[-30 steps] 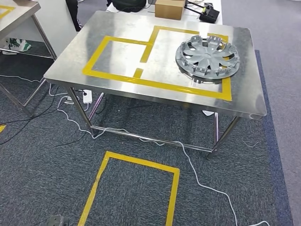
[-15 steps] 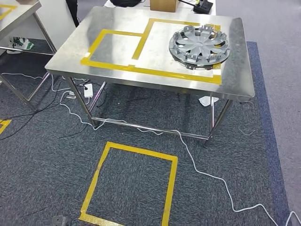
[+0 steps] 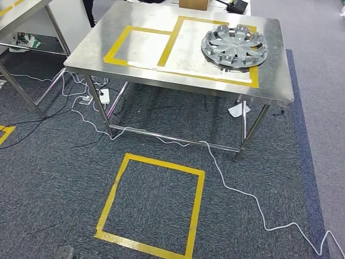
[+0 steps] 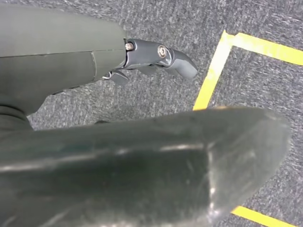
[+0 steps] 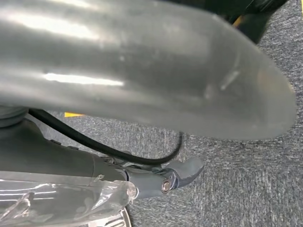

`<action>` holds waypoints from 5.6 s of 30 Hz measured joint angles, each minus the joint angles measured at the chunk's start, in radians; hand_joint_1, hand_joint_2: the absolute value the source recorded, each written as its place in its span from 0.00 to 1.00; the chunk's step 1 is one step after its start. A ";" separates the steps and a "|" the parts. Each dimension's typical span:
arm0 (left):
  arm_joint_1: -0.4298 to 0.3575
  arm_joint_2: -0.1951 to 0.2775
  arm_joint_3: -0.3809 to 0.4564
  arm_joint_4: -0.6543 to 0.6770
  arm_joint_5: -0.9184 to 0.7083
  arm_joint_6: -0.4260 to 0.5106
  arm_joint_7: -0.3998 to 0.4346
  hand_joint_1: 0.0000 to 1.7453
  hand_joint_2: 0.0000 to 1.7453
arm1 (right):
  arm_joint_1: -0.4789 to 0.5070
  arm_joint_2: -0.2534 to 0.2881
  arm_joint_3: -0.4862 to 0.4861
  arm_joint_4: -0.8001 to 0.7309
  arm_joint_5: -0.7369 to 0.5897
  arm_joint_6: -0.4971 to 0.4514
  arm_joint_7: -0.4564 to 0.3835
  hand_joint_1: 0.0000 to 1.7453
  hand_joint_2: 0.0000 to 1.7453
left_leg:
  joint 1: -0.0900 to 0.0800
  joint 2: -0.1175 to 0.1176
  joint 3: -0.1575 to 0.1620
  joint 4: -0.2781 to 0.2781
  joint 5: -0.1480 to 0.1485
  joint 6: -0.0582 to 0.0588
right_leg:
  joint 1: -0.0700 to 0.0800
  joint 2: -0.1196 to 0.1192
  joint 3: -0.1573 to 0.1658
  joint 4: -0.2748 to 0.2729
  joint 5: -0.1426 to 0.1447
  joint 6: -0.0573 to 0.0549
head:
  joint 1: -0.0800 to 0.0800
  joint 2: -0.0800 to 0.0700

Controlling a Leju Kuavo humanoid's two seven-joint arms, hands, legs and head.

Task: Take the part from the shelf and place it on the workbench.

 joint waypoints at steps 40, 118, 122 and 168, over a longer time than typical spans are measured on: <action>-0.001 -0.006 -0.001 0.000 0.011 0.000 -0.022 0.00 0.00 | -0.034 0.005 -0.065 0.008 -0.052 -0.039 -0.044 0.00 0.00 | 0.019 0.017 -0.062 0.172 -0.120 -0.062 | -0.004 0.000 0.037 -0.153 0.047 -0.033 | 0.000 0.000; 0.000 -0.005 -0.010 -0.002 0.009 -0.008 -0.040 0.00 0.00 | -0.043 0.006 -0.115 0.023 0.048 0.078 -0.069 0.00 0.00 | 0.012 -0.003 0.044 -0.011 -0.036 -0.002 | -0.011 0.010 -0.135 0.076 -0.042 0.027 | -0.002 0.000; 0.003 -0.005 -0.010 -0.002 0.005 -0.006 -0.039 0.00 0.00 | -0.040 0.005 -0.116 0.028 0.065 0.091 -0.070 0.00 0.00 | 0.017 -0.021 0.011 -0.008 -0.009 -0.015 | -0.018 0.016 -0.031 0.028 -0.005 0.032 | -0.002 0.000; 0.000 -0.025 -0.013 -0.007 0.045 0.011 -0.014 0.00 0.00 | -0.020 -0.046 0.019 0.122 0.487 0.039 -0.094 0.00 0.00 | 0.018 0.007 -0.105 0.179 -0.047 -0.061 | -0.013 -0.070 0.068 -0.168 0.021 -0.024 | -0.023 0.000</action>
